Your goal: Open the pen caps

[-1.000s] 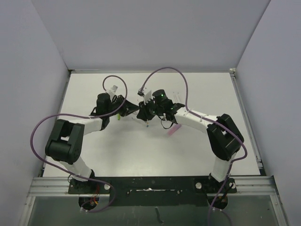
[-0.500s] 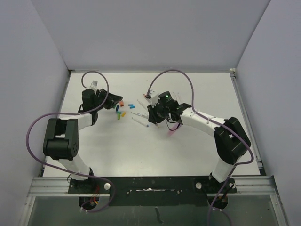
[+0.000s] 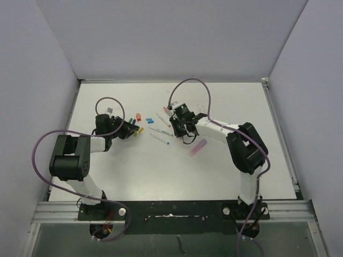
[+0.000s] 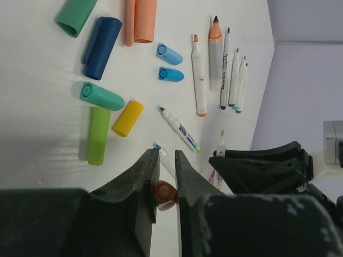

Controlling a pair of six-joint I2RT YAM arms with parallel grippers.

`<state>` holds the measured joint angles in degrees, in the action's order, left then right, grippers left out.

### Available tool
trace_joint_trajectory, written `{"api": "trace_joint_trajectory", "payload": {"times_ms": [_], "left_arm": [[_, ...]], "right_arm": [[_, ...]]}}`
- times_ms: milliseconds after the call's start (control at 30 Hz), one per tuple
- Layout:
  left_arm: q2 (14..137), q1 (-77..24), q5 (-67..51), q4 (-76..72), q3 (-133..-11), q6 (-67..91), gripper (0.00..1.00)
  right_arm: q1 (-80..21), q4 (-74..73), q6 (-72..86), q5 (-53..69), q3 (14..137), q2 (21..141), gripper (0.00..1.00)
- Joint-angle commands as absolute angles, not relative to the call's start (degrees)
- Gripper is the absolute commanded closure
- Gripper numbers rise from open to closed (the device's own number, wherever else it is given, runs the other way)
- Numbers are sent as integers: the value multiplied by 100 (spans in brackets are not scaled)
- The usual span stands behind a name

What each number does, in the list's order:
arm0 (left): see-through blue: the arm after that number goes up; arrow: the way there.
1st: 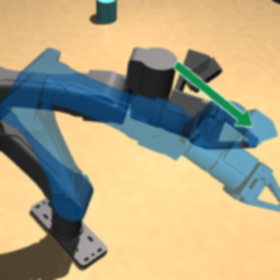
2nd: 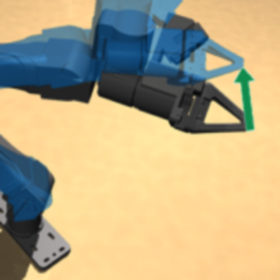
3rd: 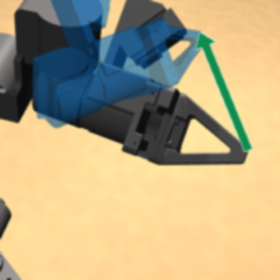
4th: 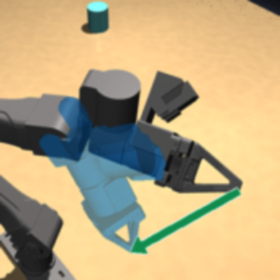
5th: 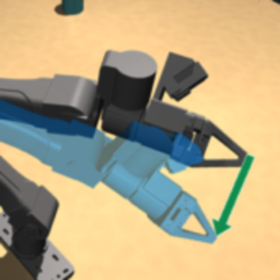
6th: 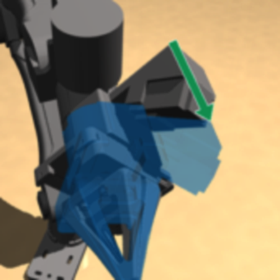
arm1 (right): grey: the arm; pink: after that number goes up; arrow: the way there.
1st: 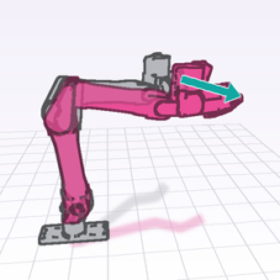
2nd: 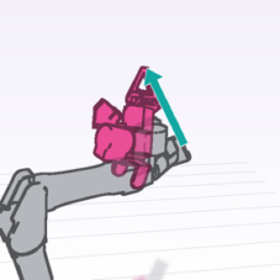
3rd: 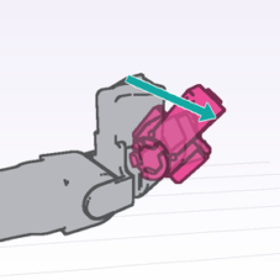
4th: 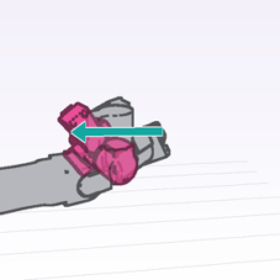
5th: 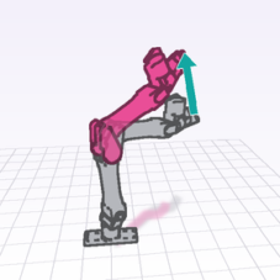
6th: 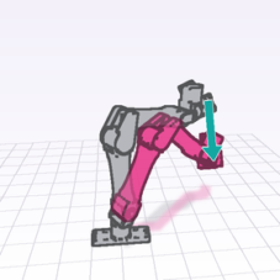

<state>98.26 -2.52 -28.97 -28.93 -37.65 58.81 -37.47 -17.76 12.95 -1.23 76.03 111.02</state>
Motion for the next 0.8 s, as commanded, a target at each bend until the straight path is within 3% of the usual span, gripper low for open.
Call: {"api": "trace_joint_trajectory", "payload": {"times_ms": [0,267,567,767], "left_arm": [[9952,-202,-2919,-3202,-3797,5766,89],[10021,-172,-2920,-3190,-3760,5769,73],[9869,-117,-2920,-3193,-3680,5819,67],[9409,-105,-2953,-3603,-3526,5922,57]], "right_arm": [[-3708,-1751,1522,-480,7794,11113,100],[-3650,-1777,1617,-466,7800,11300,95],[-3603,-1776,1675,-396,7787,11352,88],[-3582,-1776,1704,-337,7774,11360,71]]}}
